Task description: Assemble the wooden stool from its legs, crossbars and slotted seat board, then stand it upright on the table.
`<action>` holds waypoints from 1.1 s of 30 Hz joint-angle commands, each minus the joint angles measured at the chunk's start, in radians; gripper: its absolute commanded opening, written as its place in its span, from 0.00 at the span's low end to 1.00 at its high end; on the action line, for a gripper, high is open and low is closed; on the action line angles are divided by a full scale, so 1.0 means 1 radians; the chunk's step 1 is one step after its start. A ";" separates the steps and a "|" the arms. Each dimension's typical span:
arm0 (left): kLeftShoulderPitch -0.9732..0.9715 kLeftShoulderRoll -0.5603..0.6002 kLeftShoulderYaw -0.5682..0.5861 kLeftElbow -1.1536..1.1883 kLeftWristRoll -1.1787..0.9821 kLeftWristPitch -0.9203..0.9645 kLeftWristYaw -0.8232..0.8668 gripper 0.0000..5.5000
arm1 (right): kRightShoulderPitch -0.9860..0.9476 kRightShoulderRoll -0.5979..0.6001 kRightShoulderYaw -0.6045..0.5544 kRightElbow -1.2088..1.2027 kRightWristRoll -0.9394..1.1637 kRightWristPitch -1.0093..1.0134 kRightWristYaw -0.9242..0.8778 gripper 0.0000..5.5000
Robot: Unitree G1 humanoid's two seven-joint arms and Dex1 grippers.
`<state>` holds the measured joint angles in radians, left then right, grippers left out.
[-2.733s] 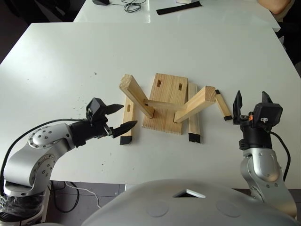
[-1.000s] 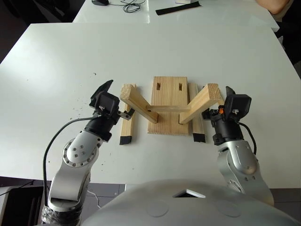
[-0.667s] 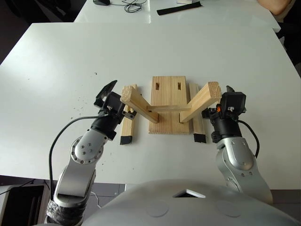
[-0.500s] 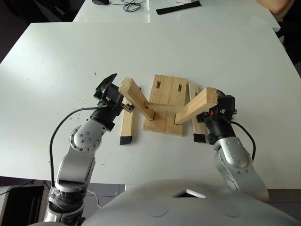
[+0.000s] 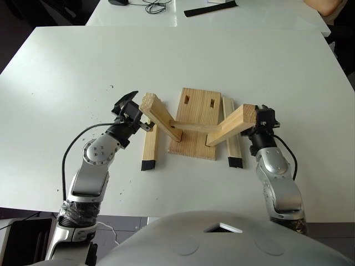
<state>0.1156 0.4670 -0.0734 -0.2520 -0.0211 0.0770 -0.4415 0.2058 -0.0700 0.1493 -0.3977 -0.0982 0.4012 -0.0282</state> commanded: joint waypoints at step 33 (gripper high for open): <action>0.083 0.070 0.003 0.342 0.153 -0.232 0.030 0.83 | 0.171 -0.141 -0.157 0.209 0.018 -0.149 0.103 0.65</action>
<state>0.1702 0.5142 -0.0628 0.0423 0.1073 -0.1746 -0.3926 0.3304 -0.2012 0.0124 -0.2521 -0.0807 0.2204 0.0745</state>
